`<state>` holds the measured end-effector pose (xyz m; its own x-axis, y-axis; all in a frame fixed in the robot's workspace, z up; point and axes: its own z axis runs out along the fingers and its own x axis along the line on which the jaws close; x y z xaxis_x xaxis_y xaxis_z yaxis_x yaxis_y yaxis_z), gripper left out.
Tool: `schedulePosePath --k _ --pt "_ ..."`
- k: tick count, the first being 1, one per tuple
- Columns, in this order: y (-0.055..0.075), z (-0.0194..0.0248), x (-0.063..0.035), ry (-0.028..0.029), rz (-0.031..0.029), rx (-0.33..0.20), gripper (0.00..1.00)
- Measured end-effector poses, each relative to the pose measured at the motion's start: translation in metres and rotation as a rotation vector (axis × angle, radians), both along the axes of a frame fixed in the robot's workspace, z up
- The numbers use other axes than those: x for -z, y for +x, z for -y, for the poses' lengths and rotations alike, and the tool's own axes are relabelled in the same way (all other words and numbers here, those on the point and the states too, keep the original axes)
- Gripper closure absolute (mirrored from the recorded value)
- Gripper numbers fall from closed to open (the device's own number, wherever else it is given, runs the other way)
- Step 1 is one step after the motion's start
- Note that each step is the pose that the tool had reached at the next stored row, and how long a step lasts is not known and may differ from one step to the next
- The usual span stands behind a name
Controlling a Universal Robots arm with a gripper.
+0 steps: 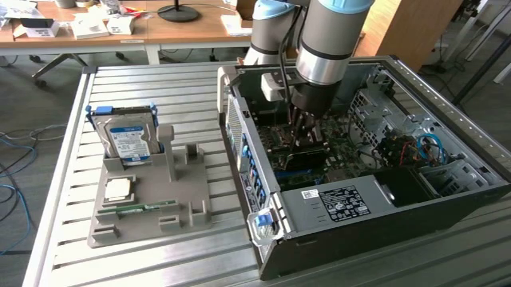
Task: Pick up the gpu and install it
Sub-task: 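Press down on the gpu until it lock into place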
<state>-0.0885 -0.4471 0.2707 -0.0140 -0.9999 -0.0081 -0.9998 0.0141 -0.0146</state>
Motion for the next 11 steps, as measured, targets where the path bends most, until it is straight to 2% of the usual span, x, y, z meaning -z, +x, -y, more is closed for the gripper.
schedulePosePath --k 1,3,11 --pt "0.0 0.0003 0.0001 0.0017 0.0002 0.0 0.89" --pt "0.0 0.0014 0.0001 0.0017 0.0001 0.0 0.89" --pt "0.0001 0.0016 0.0012 0.0018 0.0001 0.0 0.89"
